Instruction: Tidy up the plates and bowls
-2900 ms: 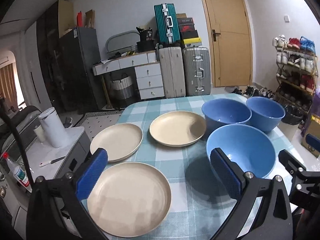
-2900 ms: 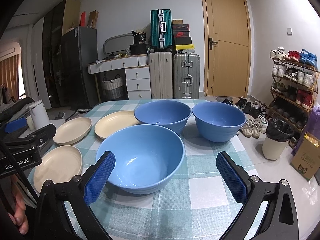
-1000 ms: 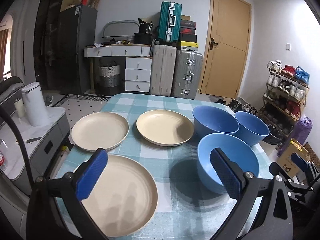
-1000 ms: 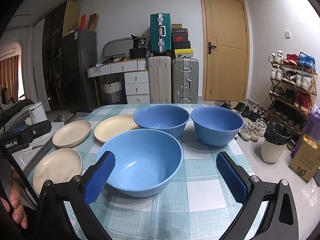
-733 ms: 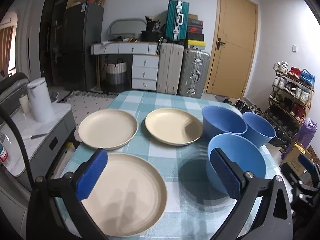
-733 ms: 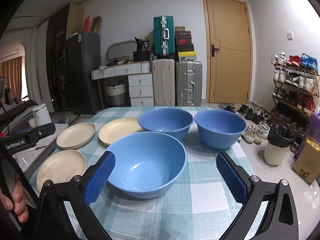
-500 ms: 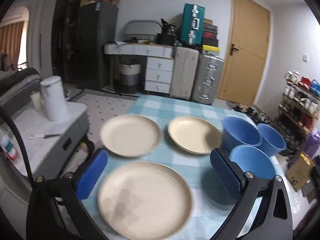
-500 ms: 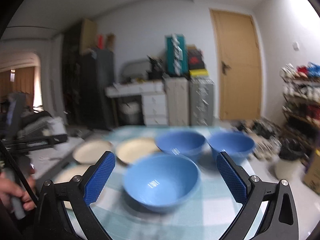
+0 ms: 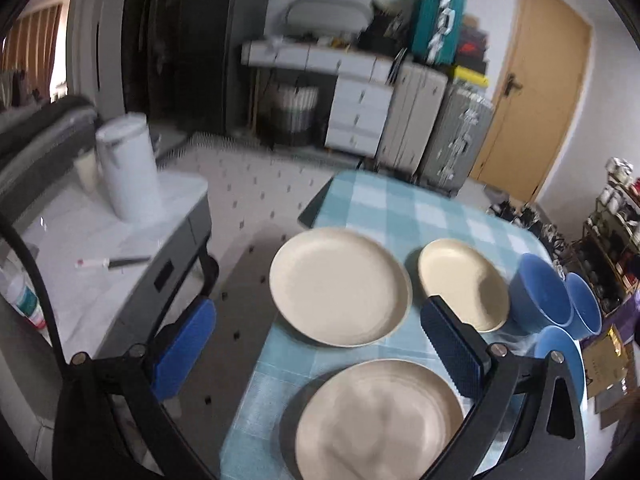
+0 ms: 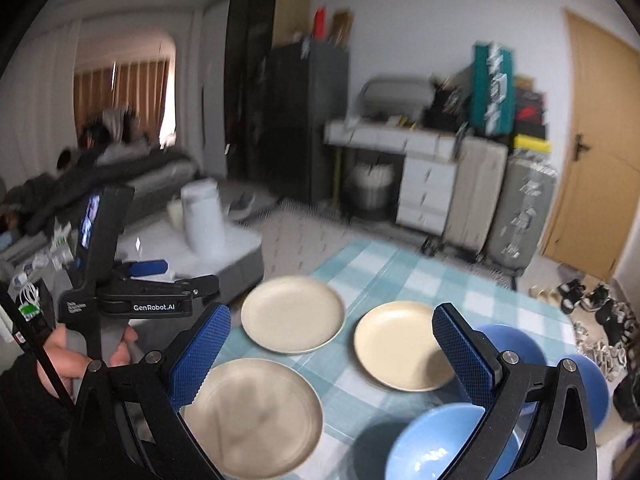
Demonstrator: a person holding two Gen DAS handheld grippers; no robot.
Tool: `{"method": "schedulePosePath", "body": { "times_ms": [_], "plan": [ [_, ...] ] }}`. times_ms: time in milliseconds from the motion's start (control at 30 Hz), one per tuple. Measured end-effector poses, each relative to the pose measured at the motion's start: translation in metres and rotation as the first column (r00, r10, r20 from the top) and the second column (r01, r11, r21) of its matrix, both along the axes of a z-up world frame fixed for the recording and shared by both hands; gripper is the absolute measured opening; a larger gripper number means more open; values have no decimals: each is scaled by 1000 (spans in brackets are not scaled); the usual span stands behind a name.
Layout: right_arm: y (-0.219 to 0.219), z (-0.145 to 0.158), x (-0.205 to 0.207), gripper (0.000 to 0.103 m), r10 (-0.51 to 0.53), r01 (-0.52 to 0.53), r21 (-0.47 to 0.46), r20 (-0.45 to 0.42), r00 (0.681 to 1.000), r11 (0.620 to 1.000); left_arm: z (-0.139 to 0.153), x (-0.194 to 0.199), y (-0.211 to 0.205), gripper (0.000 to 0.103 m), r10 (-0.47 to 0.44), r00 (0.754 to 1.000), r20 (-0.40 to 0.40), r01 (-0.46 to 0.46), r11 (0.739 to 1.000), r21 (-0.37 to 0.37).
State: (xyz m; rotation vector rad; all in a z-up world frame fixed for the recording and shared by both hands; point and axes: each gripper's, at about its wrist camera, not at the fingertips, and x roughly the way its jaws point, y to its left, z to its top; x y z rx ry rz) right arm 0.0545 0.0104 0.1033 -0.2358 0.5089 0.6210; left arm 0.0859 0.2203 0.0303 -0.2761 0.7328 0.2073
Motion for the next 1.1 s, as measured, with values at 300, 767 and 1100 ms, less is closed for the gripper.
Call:
{"method": "schedulePosePath", "body": {
  "times_ms": [300,767,1100],
  "plan": [
    [91,-44,135,103,29,-54,-69,-323,946,996,-43,67,36,103,43,992,-119,-46,999,-26],
    [158,-162,275,102,-72,-130,-350,-510,857,928,-102,132,70,103,-21,951,-309,-50,974,-220],
    [176,-210,314,75,-78,-208,-429,-559,825,879,-119,142,73,102,-50,939,-339,-28,975,-221]
  ]
}}
